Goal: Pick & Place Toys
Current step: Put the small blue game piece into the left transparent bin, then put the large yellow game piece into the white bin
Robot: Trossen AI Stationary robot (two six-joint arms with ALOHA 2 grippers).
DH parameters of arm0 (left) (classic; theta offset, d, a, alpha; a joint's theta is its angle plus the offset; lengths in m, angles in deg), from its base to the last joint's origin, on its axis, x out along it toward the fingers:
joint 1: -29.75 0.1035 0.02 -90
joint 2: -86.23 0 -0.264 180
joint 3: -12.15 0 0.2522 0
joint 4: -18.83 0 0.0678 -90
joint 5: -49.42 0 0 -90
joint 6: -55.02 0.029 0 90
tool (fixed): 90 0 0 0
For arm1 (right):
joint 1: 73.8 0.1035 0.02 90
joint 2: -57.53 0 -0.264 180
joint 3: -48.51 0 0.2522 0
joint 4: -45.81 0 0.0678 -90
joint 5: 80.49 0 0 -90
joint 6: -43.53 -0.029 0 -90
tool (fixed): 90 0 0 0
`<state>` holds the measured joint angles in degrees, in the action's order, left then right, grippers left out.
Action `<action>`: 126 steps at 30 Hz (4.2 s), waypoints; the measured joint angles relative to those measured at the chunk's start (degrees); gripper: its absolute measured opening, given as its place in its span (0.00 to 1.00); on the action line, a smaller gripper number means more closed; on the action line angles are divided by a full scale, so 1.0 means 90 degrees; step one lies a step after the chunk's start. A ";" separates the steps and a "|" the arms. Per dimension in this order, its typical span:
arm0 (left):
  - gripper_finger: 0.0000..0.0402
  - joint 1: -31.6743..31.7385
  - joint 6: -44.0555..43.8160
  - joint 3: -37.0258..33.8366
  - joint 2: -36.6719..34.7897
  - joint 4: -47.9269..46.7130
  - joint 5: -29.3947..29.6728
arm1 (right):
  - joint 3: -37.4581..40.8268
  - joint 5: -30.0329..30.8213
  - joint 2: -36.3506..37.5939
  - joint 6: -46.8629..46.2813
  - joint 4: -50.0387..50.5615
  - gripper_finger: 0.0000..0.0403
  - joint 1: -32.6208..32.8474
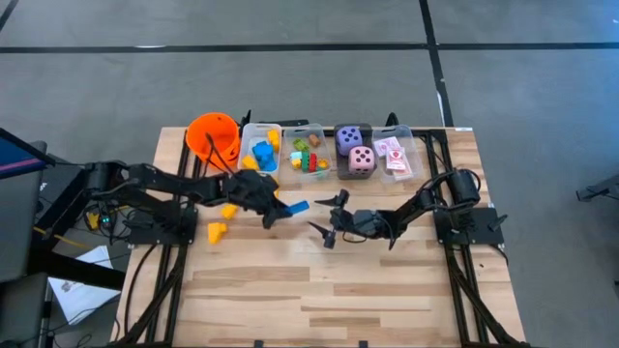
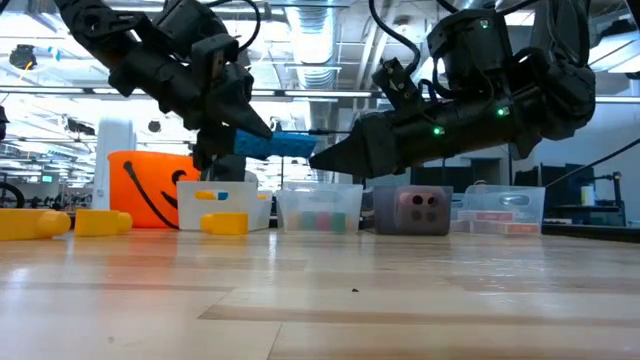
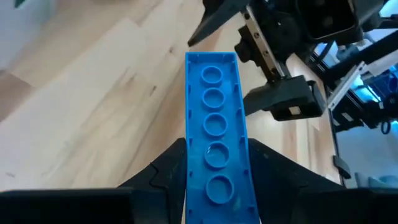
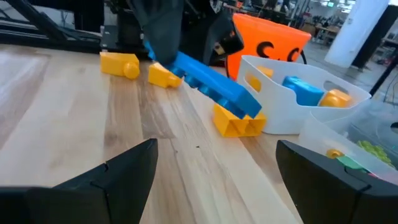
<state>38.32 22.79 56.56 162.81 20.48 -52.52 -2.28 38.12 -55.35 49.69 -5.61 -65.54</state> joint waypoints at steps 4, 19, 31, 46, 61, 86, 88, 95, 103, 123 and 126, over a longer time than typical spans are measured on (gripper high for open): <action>0.32 -0.0168 -0.0107 0.0000 0.0000 0.0011 0.0005 | 0.0000 -0.0087 0.0000 0.0231 -0.0001 0.79 0.0076; 0.32 -0.0758 -0.0831 0.0000 0.1095 0.1734 -0.0226 | -0.0841 -0.0179 0.0002 0.1045 0.1129 0.79 0.0625; 0.32 -0.0757 -0.0833 0.0005 0.0986 0.1648 -0.0495 | -0.0889 -0.0171 0.0002 0.0985 0.1350 0.74 0.0614; 0.32 -0.0751 -0.0920 0.0010 0.0980 0.1335 -0.0498 | -0.0884 0.0074 -0.0006 0.1103 0.1428 0.17 0.0648; 0.67 -0.0325 -0.0442 0.0005 0.0250 0.1546 -0.1411 | -0.0891 0.1501 0.0080 0.1005 0.1311 0.10 0.0739; 0.61 0.0316 0.2042 0.0000 -0.2538 -0.1070 0.0662 | -0.3554 0.0654 0.0243 -0.1856 0.4796 0.18 -0.2099; 0.61 0.0316 0.2038 0.0000 -0.2496 -0.1125 0.0661 | -0.3665 0.0506 0.0243 -0.1857 0.4855 0.23 -0.2175; 0.61 0.0263 0.2033 -0.0002 -0.2365 -0.1224 0.0661 | -0.3716 0.0466 0.0243 -0.1824 0.5012 0.47 -0.2094; 0.60 -0.0065 0.2106 -0.0132 -0.2132 -0.1157 0.0658 | -0.3713 0.0649 0.0259 -0.0857 0.5432 0.61 -0.1017; 0.59 -0.1358 -0.0284 0.1944 -0.1268 -0.7427 0.4165 | -0.3198 0.1946 0.0631 -0.2872 0.7333 0.62 0.1066; 0.59 -0.1308 -0.0741 0.2067 -0.1045 -0.8173 0.3931 | -0.2916 0.1823 0.0629 -0.3073 0.7178 0.62 0.1119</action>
<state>26.56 16.12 75.16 153.41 -53.08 -17.14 -28.53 54.53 -49.69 22.03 58.99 -55.47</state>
